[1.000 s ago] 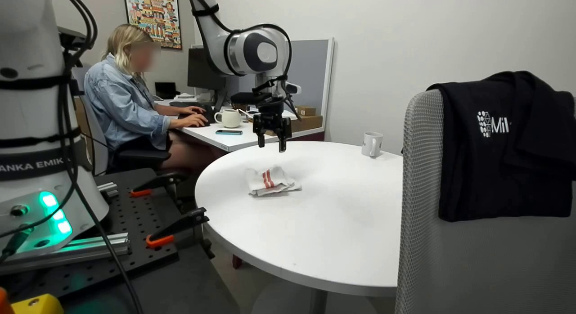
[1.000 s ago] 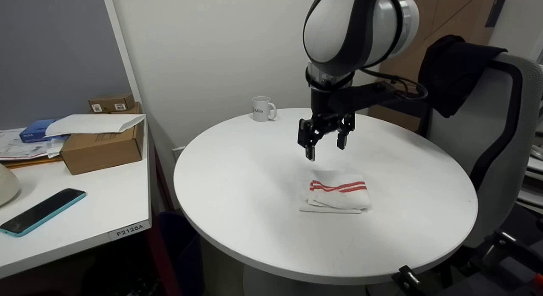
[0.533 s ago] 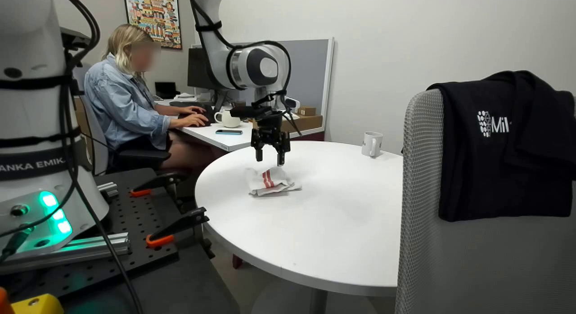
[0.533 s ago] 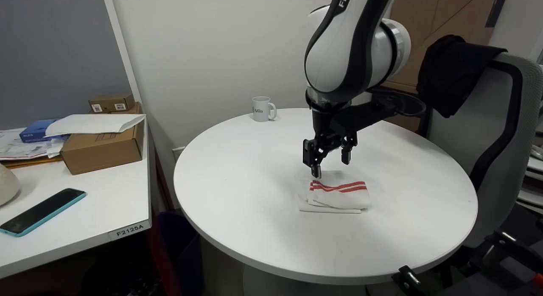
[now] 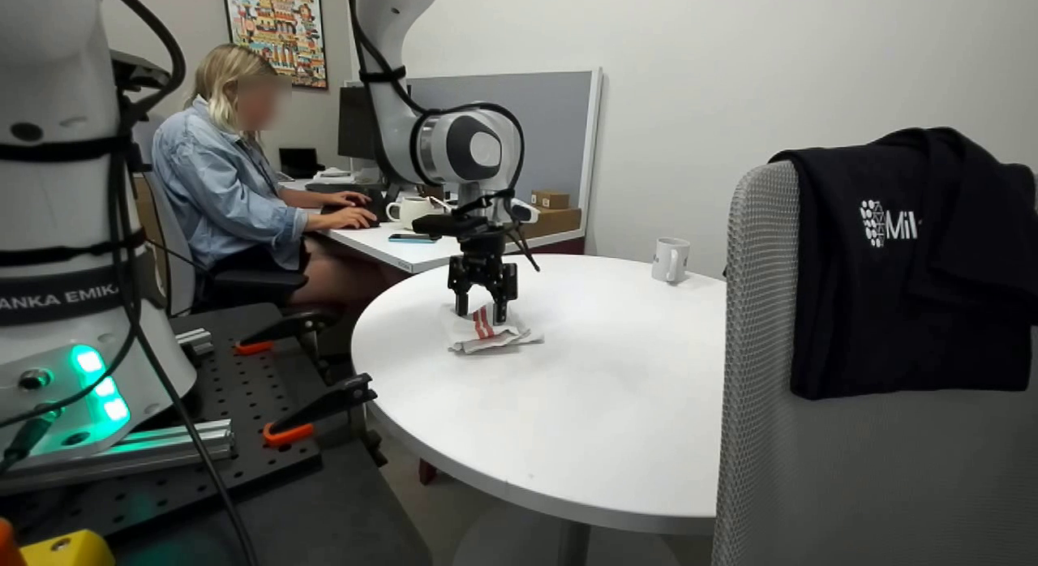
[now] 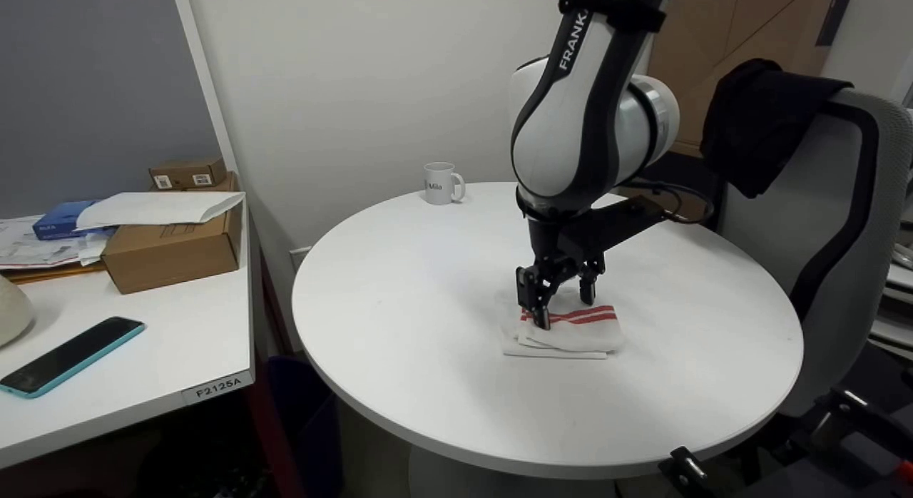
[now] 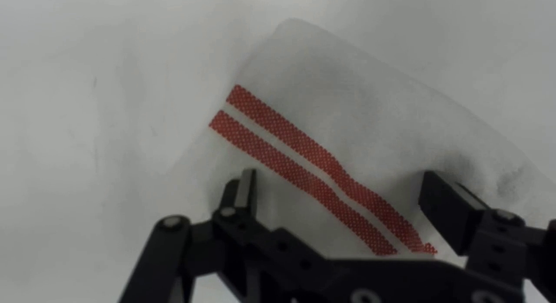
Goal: Use the towel to wipe the table
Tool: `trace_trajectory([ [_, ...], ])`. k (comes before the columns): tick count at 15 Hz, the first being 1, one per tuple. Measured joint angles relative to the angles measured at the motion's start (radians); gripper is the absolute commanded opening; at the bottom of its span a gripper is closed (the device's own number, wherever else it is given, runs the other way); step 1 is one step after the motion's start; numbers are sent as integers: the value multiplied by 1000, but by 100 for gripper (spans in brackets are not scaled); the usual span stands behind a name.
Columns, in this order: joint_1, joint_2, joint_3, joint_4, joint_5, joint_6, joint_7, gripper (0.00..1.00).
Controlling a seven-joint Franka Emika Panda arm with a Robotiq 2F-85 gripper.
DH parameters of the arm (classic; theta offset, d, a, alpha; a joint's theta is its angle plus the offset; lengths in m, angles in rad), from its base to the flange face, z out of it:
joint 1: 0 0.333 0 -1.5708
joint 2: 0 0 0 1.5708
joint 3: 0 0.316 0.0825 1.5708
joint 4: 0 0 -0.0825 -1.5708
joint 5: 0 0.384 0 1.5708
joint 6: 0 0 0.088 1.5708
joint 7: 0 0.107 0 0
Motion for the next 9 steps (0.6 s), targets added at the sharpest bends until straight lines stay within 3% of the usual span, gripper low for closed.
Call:
trace_trajectory([
  [6,5,21,-3,24,0,0,0,16],
  [8,7,24,-3,26,0,3,0,3],
  [9,9,24,-3,26,0,5,0,3],
])
